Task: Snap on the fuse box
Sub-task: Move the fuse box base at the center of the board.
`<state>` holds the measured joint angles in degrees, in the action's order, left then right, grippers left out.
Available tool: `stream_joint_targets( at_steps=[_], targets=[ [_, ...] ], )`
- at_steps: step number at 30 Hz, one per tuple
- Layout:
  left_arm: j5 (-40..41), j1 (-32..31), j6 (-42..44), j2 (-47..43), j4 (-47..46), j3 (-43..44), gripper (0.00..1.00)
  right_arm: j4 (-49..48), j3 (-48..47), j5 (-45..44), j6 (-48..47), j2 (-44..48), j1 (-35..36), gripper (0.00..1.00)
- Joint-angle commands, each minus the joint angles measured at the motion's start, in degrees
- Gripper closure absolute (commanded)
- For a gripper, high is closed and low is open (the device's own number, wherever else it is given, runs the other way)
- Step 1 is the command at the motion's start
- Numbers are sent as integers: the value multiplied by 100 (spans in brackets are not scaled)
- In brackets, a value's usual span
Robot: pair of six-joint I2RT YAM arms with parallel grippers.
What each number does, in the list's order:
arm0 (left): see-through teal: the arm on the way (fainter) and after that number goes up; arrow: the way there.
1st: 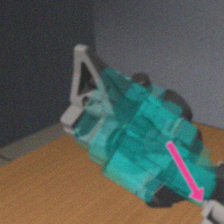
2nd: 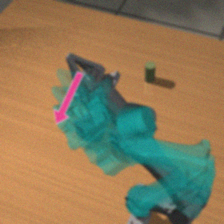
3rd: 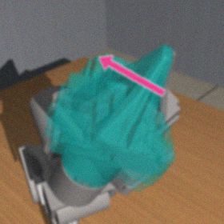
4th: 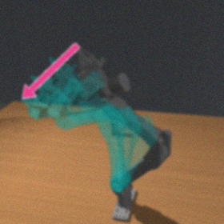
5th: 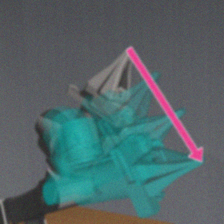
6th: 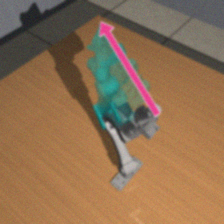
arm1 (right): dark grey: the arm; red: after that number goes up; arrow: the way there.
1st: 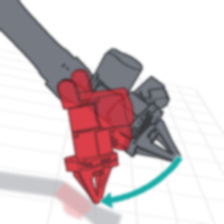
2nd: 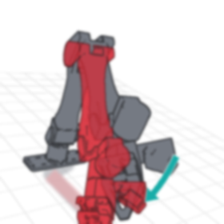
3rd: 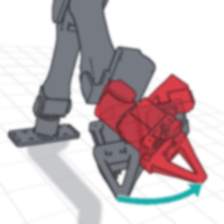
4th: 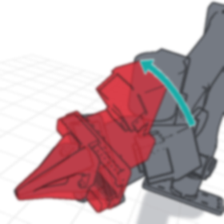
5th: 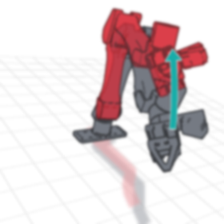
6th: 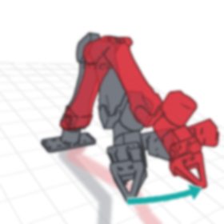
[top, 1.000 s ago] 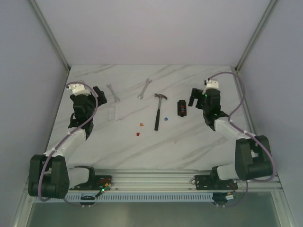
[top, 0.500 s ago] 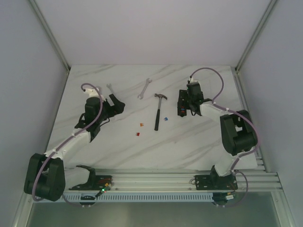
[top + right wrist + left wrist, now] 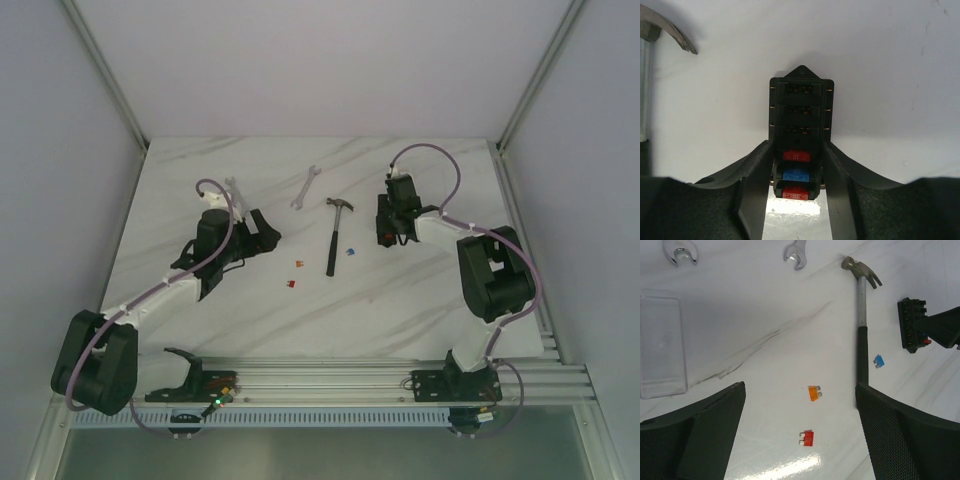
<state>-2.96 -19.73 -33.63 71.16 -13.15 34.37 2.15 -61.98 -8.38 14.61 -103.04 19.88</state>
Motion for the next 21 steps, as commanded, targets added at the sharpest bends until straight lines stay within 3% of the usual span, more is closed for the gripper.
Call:
stream_joint_targets(
  at_steps=[1,5,11,21],
  targets=[
    [-229,-86,-21,97,105,199,0,210,58,-32,-305,9,16,54],
    [-405,-155,-54,68,165,210,0,434,191,69,-591,241,65,61],
    [-667,-278,-101,-81,351,208,0,866,801,230,-733,985,253,63],
    [-730,-506,-349,-433,638,50,0,1534,1805,-73,1244,2137,1462,61]
  ],
)
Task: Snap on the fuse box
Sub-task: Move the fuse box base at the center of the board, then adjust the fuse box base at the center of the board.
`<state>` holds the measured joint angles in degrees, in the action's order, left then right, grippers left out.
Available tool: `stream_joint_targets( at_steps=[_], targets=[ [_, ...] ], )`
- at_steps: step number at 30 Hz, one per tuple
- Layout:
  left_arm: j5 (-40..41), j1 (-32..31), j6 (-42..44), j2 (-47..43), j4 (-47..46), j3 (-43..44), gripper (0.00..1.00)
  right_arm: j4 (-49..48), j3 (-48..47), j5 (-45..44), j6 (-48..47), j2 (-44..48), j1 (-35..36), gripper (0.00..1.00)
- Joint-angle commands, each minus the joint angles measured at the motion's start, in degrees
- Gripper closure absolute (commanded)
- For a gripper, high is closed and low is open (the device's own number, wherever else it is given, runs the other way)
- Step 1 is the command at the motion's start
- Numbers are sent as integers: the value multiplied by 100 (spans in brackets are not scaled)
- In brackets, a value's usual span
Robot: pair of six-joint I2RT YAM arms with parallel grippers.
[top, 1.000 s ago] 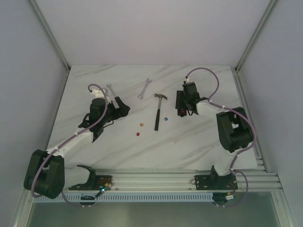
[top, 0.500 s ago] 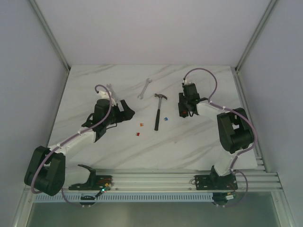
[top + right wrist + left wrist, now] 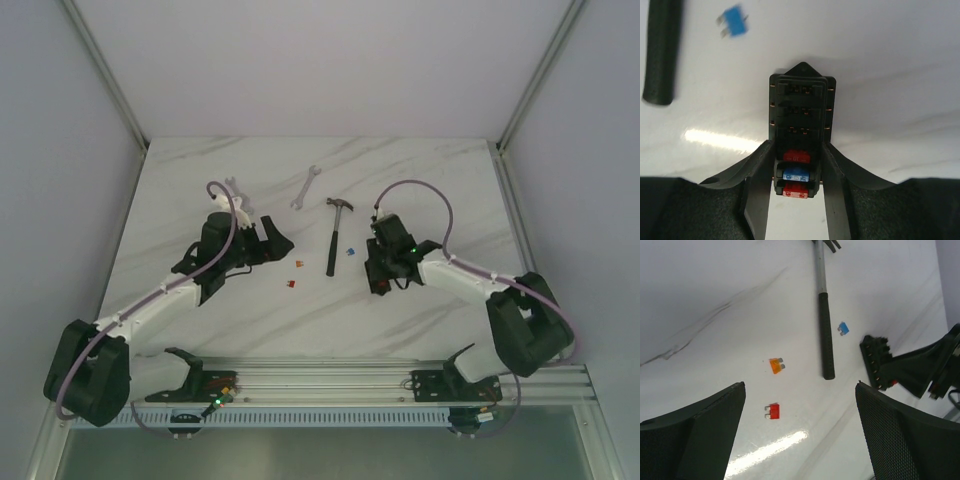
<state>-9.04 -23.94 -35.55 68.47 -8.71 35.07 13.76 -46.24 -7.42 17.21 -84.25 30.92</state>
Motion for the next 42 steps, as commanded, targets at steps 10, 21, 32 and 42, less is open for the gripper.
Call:
stream_joint_targets(
  at_steps=[10,21,32,42],
  targets=[
    [-80,-197,-350,-530,418,-219,0,734,552,13,1495,1003,530,25],
    [-99,-233,-444,-640,449,-299,0,323,445,351,1833,530,1240,21],
    [-85,-246,-499,-742,502,-395,0,-158,-723,703,1297,-703,1983,21],
    [5,-253,-524,-846,552,-486,0,498,-1241,-17,267,7,1205,22]
  ],
)
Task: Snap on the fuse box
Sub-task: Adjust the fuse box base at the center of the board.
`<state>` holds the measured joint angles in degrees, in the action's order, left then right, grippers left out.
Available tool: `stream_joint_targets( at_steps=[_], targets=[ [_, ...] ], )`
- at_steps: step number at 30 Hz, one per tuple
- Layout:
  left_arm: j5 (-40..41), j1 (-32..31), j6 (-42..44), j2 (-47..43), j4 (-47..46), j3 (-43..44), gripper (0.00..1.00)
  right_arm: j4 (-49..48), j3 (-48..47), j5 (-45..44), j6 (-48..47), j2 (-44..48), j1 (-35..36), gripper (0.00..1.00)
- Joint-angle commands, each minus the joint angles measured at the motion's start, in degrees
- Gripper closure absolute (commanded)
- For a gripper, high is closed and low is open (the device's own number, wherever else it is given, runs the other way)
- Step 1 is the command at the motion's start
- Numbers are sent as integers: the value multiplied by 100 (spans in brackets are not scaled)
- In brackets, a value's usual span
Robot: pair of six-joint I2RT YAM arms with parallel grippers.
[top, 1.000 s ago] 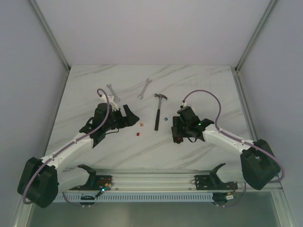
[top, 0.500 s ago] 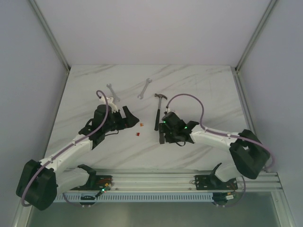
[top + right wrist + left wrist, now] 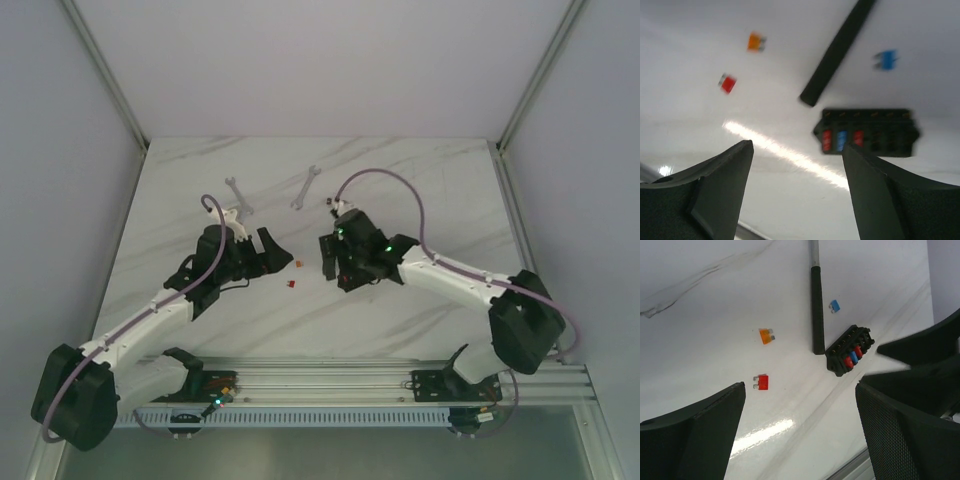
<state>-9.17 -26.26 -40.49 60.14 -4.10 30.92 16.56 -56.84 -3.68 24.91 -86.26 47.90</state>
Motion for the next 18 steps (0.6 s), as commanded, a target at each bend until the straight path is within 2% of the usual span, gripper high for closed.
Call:
stream_joint_targets(
  at_steps=[1,6,9,14,18],
  targets=[
    [-2,-20,-34,27,83,-62,0,172,-183,-337,-558,157,-699,22],
    [-67,-33,-97,131,97,-25,0,-168,-254,-34,-709,-355,-1398,28],
    [-52,-37,-120,129,93,-51,0,-268,-327,-14,-674,-673,-1577,38],
    [-95,-62,-165,220,104,-50,0,-285,-204,145,-488,-897,-1592,47],
    [-125,-105,-173,325,105,-3,0,-282,190,356,-169,-617,-1575,50]
  ],
)
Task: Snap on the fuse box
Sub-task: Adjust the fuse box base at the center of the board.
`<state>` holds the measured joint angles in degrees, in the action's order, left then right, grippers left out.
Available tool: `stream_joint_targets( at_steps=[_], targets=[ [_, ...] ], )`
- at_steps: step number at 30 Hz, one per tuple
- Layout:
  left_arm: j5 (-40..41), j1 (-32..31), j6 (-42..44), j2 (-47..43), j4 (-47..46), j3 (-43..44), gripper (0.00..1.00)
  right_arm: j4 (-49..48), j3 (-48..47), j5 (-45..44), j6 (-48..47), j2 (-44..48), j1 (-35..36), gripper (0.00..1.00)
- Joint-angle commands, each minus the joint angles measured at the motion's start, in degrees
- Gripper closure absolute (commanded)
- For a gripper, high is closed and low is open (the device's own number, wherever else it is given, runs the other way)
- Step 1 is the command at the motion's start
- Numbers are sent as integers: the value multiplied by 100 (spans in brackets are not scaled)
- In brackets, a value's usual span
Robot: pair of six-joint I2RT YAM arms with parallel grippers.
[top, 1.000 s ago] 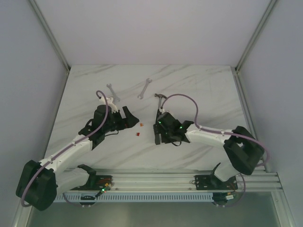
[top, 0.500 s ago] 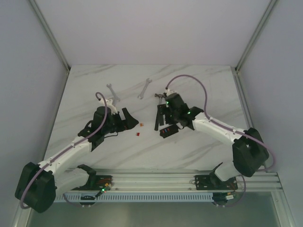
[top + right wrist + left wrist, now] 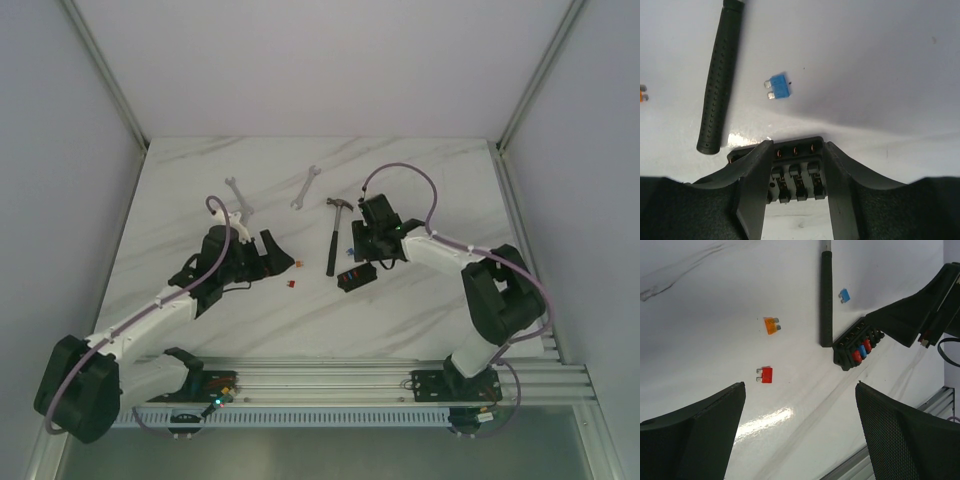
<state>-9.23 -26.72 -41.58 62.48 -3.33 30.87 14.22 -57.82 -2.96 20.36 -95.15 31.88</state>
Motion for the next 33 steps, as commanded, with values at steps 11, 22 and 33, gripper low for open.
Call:
stream_joint_targets(
  at_steps=[11,22,33],
  targets=[
    [-122,-199,-34,488,35,237,0,141,1002,428,922,1106,495,51],
    [-176,-343,-74,699,37,348,0,442,1267,682,1408,1401,956,51],
    [38,-343,-70,705,64,317,0,576,386,-733,115,1198,883,44]
  ],
)
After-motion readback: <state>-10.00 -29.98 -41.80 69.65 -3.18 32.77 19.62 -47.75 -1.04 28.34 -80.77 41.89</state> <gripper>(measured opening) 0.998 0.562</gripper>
